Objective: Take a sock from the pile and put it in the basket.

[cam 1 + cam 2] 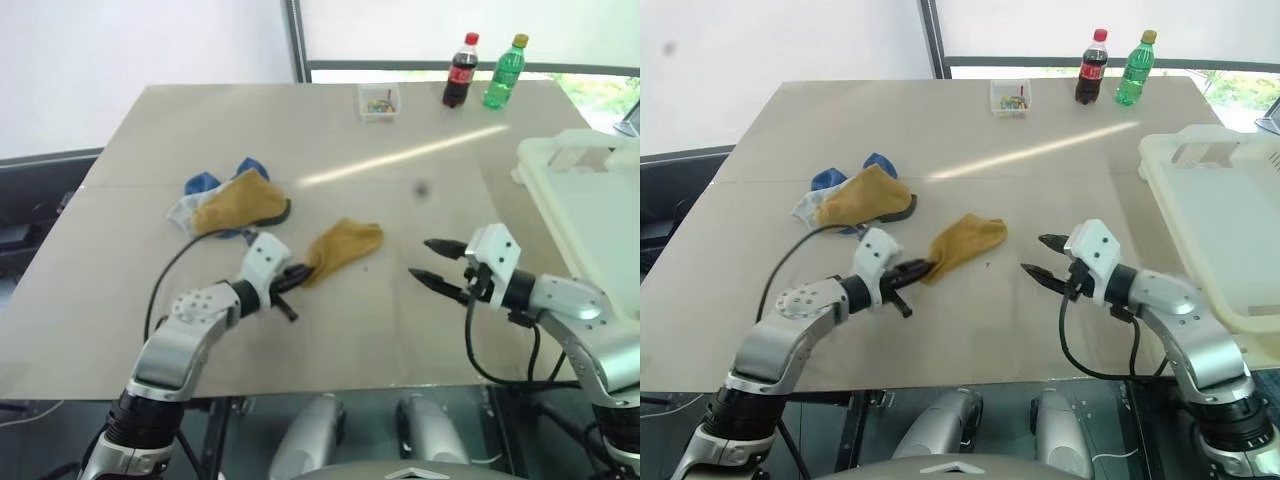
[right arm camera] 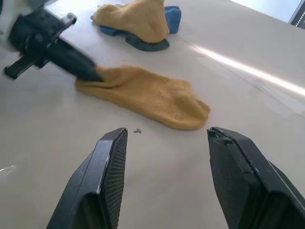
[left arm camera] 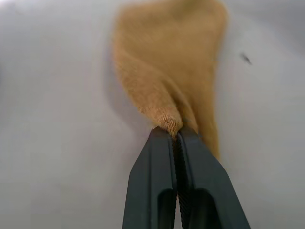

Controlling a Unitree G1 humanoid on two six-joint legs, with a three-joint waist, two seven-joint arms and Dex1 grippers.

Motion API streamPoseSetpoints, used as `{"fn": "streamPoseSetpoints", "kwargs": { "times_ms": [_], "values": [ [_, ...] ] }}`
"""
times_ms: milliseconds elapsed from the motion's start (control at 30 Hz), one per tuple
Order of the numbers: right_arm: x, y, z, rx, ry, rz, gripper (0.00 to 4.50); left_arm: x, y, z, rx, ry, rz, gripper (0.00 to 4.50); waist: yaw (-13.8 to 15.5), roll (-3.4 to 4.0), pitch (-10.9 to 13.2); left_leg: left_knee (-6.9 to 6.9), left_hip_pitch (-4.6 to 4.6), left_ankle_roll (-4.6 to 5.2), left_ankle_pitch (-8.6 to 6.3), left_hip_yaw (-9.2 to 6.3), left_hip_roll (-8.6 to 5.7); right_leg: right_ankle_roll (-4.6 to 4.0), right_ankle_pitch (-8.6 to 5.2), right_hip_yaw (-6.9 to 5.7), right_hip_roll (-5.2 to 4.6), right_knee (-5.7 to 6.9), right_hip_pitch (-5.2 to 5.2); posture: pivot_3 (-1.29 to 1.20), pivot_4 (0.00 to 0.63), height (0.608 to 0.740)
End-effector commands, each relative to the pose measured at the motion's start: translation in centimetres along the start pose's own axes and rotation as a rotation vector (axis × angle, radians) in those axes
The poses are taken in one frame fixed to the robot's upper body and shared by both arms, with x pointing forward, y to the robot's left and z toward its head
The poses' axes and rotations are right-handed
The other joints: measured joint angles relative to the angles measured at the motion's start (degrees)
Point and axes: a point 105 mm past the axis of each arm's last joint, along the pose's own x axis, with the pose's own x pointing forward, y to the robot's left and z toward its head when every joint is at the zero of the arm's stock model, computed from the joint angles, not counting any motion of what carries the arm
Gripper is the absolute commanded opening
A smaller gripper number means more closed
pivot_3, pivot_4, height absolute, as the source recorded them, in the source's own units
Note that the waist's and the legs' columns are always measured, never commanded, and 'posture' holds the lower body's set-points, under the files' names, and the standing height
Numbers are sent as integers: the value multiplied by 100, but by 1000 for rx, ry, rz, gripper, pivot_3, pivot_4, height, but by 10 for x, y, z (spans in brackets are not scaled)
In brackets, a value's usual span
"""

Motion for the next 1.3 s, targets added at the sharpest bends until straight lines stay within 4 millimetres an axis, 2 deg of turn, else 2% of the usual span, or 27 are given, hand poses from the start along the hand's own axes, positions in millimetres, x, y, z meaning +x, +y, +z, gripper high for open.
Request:
{"fn": "streamPoseSetpoints", "kwargs": {
  "times_ms": [33,133,200,333,467,633,900,933,1000,1033,1067,1133,1300],
  "values": [
    [3,-3,8,-40,-17,-12,2710,-5,-31,3,-3,-10,-208,0,-1,4,0,0,0,0,0,1,0,0,0,2,0,0,-1,0,150,740],
    [0,2,5,-31,3,17,2710,-20,-57,8,-24,-32,-407,0,-8,5,1,-1,-3,0,0,1,0,-1,0,3,-4,-2,-2,0,150,740],
    [-1,4,3,-29,20,31,2710,-27,-65,7,-30,-23,-491,0,-7,4,2,-2,-5,0,0,1,1,-1,-1,3,-6,-2,-4,0,150,740],
    [-3,12,-4,-6,70,79,2710,-27,-62,6,0,-3,-518,0,3,6,2,-3,-4,0,0,-2,4,-2,-1,0,-7,-2,-4,0,150,740],
    [-9,25,-12,20,121,137,2710,-13,-51,8,27,3,-479,0,13,6,3,0,-5,1,0,-3,2,-1,-1,-3,-3,-2,-1,0,150,740],
    [-13,25,-10,25,128,121,2710,0,-53,9,22,-7,-464,0,-19,4,3,0,-5,1,0,1,2,0,-1,4,-4,-3,-4,0,150,740],
    [-18,31,-18,6,155,116,2710,5,-52,11,-38,-32,-395,0,4,4,3,-1,-6,1,0,-1,3,0,-1,2,-5,-3,-3,0,150,740],
    [-19,32,-23,-4,169,117,2327,5,-52,11,-43,-36,-388,0,3,4,3,0,-6,1,0,0,2,0,-1,2,-6,-3,-3,0,150,740],
    [-18,36,-33,-4,193,127,1930,5,-51,11,-43,-39,-371,0,2,3,3,0,-5,1,0,0,2,0,-1,2,-4,-3,-3,0,150,740],
    [-17,39,-37,13,195,134,1471,5,-51,11,-44,-39,-368,0,0,3,3,0,-5,1,0,0,3,0,-1,1,-4,-3,-3,0,150,740],
    [-16,41,-43,19,211,134,769,6,-52,10,-44,-38,-366,0,-2,4,3,0,-4,1,0,0,4,0,-1,1,-5,-3,-3,0,150,740],
    [-14,41,-55,7,248,139,66,7,-54,10,-45,-39,-367,0,-2,3,3,0,-4,0,0,0,5,0,-1,2,-5,-2,-3,0,150,740],
    [-10,31,-72,-55,290,136,66,7,-52,10,-49,-40,-357,0,-7,0,1,1,1,0,0,3,2,1,0,3,-2,-2,1,0,150,740]
  ]
}}
